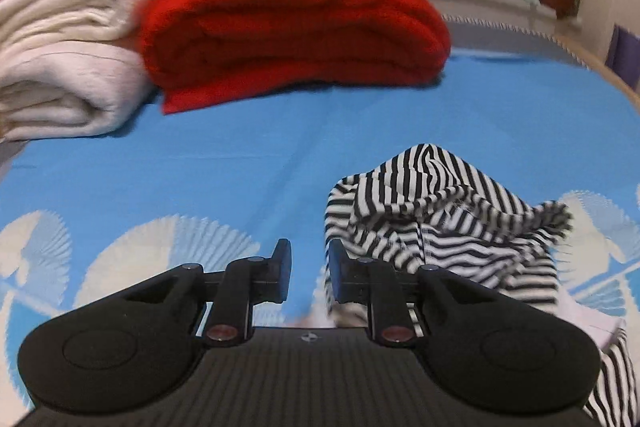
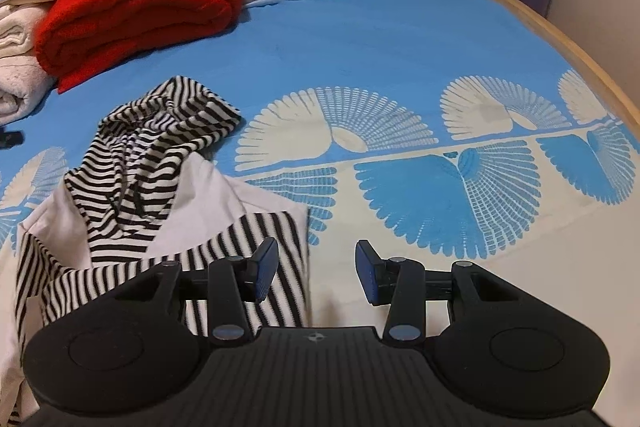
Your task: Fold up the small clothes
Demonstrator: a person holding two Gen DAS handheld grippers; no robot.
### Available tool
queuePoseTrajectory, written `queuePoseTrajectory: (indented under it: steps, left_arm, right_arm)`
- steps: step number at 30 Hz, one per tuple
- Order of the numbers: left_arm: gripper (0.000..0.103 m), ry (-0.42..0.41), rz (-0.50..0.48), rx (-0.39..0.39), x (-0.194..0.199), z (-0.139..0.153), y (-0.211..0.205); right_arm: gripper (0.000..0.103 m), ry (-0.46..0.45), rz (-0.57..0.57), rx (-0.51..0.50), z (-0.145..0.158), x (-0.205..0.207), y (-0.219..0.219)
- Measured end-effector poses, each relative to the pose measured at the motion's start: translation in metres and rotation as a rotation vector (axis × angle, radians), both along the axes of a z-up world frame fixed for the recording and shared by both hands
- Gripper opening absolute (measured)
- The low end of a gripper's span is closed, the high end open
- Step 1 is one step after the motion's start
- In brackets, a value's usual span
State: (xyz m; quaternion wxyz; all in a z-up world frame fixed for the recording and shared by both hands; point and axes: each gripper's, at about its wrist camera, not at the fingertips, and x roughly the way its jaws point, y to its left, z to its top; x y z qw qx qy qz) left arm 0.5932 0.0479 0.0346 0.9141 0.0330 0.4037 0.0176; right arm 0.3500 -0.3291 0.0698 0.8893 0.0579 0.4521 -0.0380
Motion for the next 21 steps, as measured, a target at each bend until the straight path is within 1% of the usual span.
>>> queuePoseTrajectory:
  steps: [1,4,6,8,9,10,11,12,13,14,16,18,20,21]
  left_arm:
    - [0.022,0.016,-0.009,-0.016,0.017,-0.007,0.001]
    - [0.022,0.051,0.005,-0.062,0.064,-0.026,0.002]
    - [0.022,0.059,0.018,-0.098,0.090,-0.037,-0.001]
    - [0.024,0.068,0.024,-0.116,0.114,-0.048,-0.006]
    - [0.029,0.077,0.032,-0.113,0.125,-0.054,-0.009]
    - [0.039,0.085,0.048,-0.102,0.137,-0.060,-0.011]
    - [0.046,0.093,0.071,-0.095,0.147,-0.066,-0.011]
    - [0.065,0.111,0.099,-0.096,0.156,-0.074,-0.010]
    - [0.076,0.137,0.123,-0.101,0.166,-0.083,-0.009]
    - [0.076,0.157,0.133,-0.100,0.172,-0.091,-0.007]
    - [0.075,0.180,0.136,-0.066,0.181,-0.105,-0.010]
    - [0.073,0.199,0.114,-0.055,0.186,-0.114,-0.012]
    - [0.053,0.195,0.083,-0.069,0.187,-0.117,-0.014]
    - [0.025,0.196,0.066,-0.097,0.188,-0.116,-0.014]
  right_arm:
    - [0.044,0.003,-0.004,-0.006,-0.001,0.001,-0.002]
    - [0.044,0.012,-0.021,-0.014,-0.005,0.005,-0.011]
    - [0.044,0.018,-0.032,-0.010,-0.007,0.007,-0.016]
    - [0.044,0.024,-0.040,-0.014,-0.010,0.009,-0.020]
    - [0.044,0.029,-0.042,-0.016,-0.012,0.010,-0.022]
    - [0.044,0.035,-0.042,-0.016,-0.014,0.011,-0.023]
    - [0.044,0.043,-0.043,-0.016,-0.017,0.012,-0.024]
    - [0.044,0.050,-0.044,-0.017,-0.019,0.012,-0.026]
    - [0.044,0.054,-0.042,-0.018,-0.021,0.012,-0.027]
    - [0.044,0.058,-0.040,-0.020,-0.022,0.012,-0.028]
    - [0.044,0.059,-0.036,-0.023,-0.023,0.011,-0.031]
    - [0.044,0.058,-0.037,-0.033,-0.023,0.011,-0.034]
    - [0.044,0.057,-0.050,-0.033,-0.023,0.011,-0.038]
    - [0.044,0.057,-0.055,-0.029,-0.022,0.012,-0.039]
